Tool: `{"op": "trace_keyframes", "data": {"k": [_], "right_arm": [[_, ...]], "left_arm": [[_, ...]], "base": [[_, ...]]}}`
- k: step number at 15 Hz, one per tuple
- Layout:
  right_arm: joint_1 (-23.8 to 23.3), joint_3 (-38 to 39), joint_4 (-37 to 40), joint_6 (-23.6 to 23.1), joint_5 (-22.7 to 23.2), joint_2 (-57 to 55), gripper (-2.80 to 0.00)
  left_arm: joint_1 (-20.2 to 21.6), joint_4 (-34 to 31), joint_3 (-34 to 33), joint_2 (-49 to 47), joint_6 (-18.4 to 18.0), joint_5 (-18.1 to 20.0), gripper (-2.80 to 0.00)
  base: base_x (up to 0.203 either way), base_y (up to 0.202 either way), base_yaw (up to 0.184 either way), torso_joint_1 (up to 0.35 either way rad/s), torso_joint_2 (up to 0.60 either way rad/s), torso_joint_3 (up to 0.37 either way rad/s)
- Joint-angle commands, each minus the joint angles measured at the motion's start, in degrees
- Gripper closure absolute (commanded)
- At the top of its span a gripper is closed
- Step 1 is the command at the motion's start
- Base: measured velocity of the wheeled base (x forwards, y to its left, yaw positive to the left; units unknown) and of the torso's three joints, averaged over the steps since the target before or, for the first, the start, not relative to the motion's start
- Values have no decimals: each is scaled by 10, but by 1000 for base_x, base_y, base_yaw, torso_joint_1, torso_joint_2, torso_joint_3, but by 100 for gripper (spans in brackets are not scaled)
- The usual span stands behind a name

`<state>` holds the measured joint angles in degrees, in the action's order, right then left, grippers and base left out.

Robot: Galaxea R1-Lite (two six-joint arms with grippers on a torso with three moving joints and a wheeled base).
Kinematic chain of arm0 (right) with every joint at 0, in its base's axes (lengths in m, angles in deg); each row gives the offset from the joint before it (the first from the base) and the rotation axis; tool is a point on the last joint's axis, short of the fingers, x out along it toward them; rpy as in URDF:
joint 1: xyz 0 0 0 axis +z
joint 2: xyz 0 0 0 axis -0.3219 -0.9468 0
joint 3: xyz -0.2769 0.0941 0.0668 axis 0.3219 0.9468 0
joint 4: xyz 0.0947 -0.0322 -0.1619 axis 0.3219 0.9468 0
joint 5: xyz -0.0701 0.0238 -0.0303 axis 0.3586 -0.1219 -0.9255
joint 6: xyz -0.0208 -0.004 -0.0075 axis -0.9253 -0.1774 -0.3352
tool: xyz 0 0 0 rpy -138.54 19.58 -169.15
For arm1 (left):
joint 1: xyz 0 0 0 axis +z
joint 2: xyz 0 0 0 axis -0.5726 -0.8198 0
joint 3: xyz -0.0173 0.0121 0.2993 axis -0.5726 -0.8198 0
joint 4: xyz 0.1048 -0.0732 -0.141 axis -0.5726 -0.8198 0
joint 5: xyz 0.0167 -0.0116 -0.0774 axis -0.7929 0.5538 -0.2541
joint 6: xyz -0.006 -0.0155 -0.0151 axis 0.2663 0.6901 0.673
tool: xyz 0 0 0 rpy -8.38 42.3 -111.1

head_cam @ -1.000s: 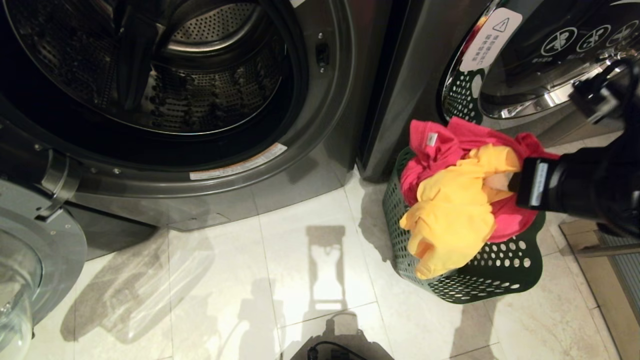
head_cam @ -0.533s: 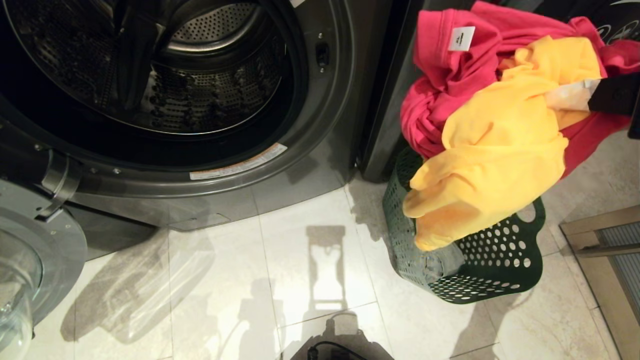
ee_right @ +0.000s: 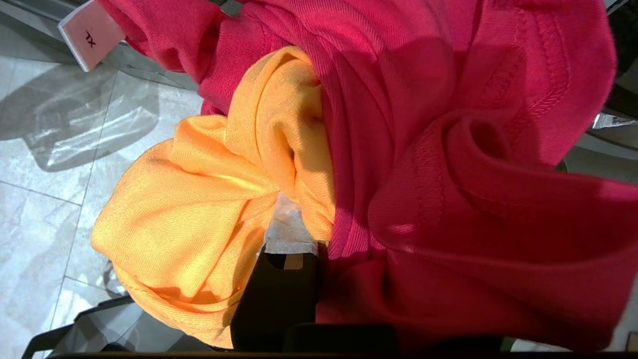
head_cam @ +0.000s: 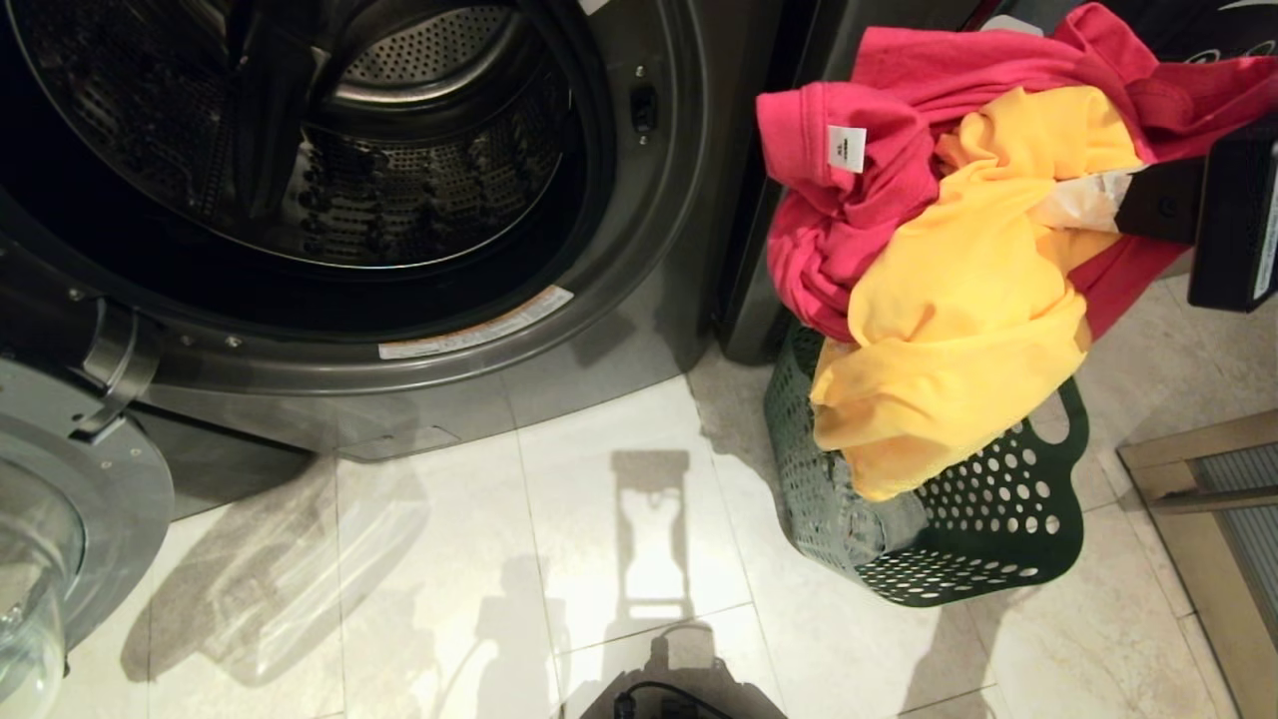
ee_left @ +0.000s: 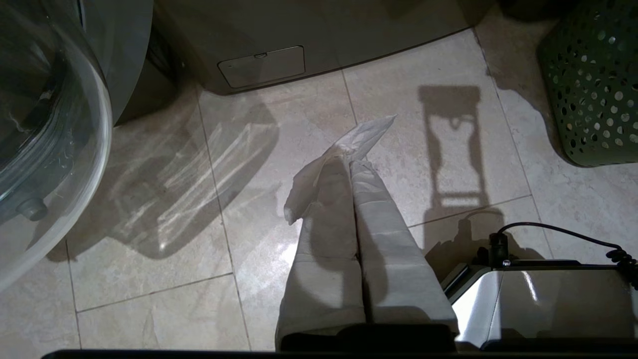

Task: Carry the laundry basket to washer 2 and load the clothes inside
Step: Place the clothes into the washing machine

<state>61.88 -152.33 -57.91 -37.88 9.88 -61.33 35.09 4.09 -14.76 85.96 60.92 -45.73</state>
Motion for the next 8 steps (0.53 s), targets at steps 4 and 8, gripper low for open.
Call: {"op": "trace_keyframes", "data": {"k": [4,8], "right_arm": [[0,2,1,-2,-1,-6,0],[0,2,1,1,0,-7,0]], "left_arm": [[0,0,0,-1,0,0,0],[0,0,0,-1,0,0,0]], "base": [[0,0,0,0,0,0],[-2,-6,126,5,1,2]]}}
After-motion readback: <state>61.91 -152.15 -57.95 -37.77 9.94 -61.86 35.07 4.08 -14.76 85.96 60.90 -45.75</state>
